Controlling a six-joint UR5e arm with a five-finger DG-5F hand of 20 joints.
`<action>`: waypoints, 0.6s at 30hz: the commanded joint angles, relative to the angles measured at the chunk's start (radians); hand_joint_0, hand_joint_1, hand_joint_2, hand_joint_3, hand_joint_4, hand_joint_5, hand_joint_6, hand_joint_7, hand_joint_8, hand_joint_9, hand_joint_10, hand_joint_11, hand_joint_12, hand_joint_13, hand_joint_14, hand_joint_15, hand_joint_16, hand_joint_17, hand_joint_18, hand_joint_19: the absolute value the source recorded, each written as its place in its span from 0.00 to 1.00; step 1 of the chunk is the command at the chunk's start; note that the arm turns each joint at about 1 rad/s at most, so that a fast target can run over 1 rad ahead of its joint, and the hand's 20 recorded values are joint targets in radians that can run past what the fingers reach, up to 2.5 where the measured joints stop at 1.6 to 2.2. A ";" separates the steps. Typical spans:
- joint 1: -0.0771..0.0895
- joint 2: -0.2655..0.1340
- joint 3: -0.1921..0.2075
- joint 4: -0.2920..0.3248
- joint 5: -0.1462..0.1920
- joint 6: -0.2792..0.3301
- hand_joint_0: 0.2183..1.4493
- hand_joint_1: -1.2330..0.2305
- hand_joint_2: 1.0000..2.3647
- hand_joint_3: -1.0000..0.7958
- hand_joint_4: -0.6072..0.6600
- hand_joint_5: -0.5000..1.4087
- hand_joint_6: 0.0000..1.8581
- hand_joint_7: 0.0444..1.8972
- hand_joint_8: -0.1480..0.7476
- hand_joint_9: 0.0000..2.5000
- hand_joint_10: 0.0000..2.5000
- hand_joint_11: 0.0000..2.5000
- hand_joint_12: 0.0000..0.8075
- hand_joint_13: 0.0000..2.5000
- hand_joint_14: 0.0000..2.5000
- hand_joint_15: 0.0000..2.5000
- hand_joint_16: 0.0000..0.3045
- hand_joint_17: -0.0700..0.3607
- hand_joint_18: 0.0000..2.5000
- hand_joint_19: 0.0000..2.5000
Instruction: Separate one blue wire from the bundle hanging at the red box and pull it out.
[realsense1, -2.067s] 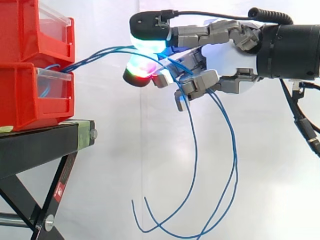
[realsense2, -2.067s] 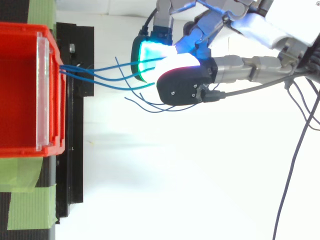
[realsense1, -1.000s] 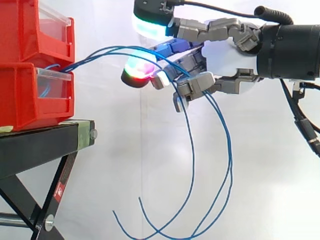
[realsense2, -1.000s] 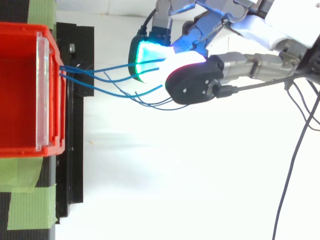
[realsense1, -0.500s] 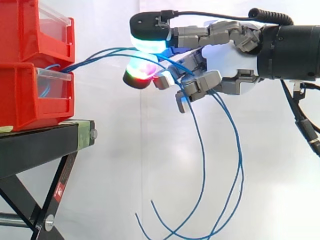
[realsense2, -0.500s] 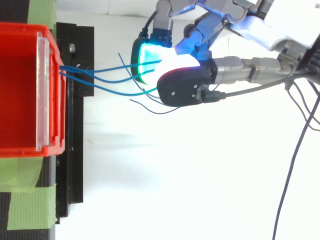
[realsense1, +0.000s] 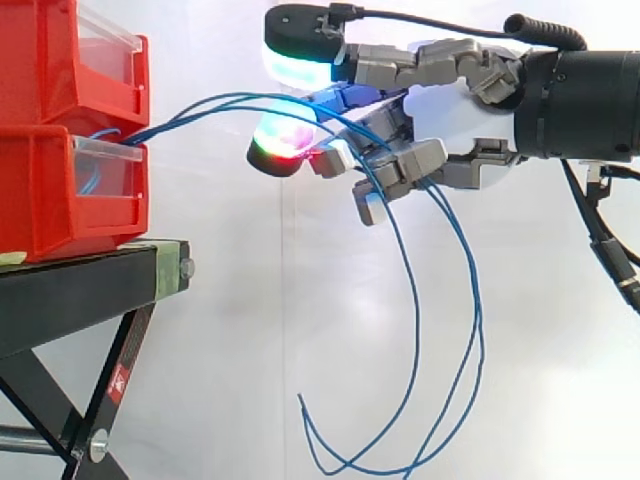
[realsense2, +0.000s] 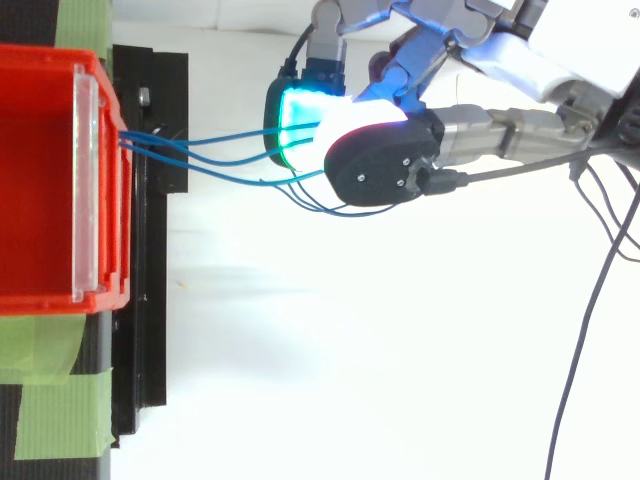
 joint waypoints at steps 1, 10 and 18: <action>-0.001 0.000 0.000 0.001 0.001 0.000 0.32 0.46 0.01 0.37 0.64 0.19 0.42 0.60 0.59 0.53 0.01 0.53 0.40 0.58 0.32 0.59 0.15 0.41 0.42 0.48; 0.001 0.000 0.000 0.001 -0.001 0.000 0.31 0.39 0.02 0.45 0.58 0.20 0.42 0.61 0.59 0.54 0.01 0.55 0.41 0.58 0.30 0.61 0.15 0.40 0.42 0.48; 0.001 0.000 0.000 0.000 -0.004 0.000 0.30 0.32 0.02 0.48 0.59 0.20 0.41 0.64 0.57 0.52 0.01 0.54 0.42 0.57 0.28 0.62 0.16 0.41 0.41 0.48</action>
